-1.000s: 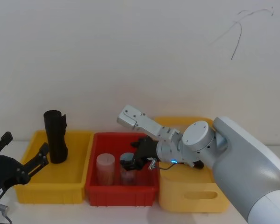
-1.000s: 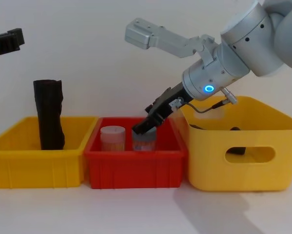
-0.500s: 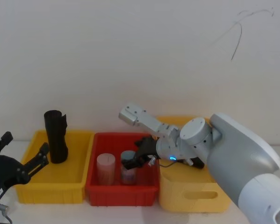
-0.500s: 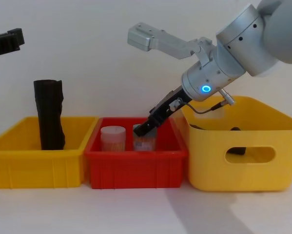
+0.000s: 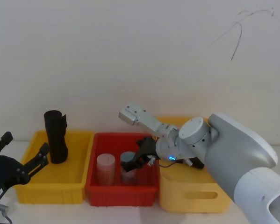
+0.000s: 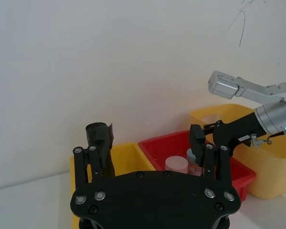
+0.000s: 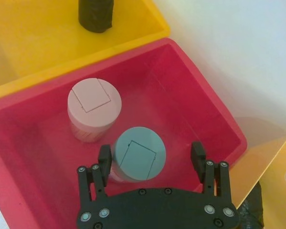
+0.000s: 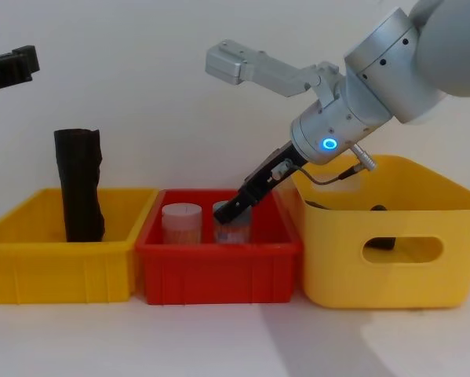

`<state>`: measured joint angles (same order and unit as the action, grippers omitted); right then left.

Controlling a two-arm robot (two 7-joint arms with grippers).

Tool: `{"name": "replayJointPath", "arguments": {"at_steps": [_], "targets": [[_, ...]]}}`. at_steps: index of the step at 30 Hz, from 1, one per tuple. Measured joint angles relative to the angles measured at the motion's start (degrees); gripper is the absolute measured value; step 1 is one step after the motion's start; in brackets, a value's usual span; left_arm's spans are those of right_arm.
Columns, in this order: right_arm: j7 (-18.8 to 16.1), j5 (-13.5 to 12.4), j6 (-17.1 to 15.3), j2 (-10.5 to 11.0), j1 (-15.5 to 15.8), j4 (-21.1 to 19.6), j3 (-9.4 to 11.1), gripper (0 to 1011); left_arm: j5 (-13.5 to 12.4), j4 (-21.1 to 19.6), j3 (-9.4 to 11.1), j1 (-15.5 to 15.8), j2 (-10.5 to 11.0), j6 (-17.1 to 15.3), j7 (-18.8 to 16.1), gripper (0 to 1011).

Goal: Pick up the garbage bag with the one hand and transfer it to the other hand.

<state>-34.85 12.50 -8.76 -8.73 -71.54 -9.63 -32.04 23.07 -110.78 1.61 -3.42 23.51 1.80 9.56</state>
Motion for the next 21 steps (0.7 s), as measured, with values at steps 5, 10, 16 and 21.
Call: {"name": "replayJointPath", "arguments": {"at_steps": [5, 10, 16, 21], "targets": [[0.13, -0.02, 0.25, -0.36, -0.55, 1.18, 0.15, 1004, 0.0, 0.0, 0.0, 0.0, 0.0, 0.0, 0.0, 1001], [0.24, -0.04, 0.45, -0.58, -0.9, 1.98, 0.26, 1004, 0.0, 0.0, 0.0, 0.0, 0.0, 0.0, 0.0, 1001], [0.32, -0.05, 0.55, -0.77, -1.1, 2.53, 0.32, 1004, 0.0, 0.0, 0.0, 0.0, 0.0, 0.0, 0.0, 1001], [0.34, -0.05, 0.62, -0.84, -1.22, 2.75, 0.35, 1004, 0.0, 0.0, 0.0, 0.0, 0.0, 0.0, 0.0, 1001]]}}
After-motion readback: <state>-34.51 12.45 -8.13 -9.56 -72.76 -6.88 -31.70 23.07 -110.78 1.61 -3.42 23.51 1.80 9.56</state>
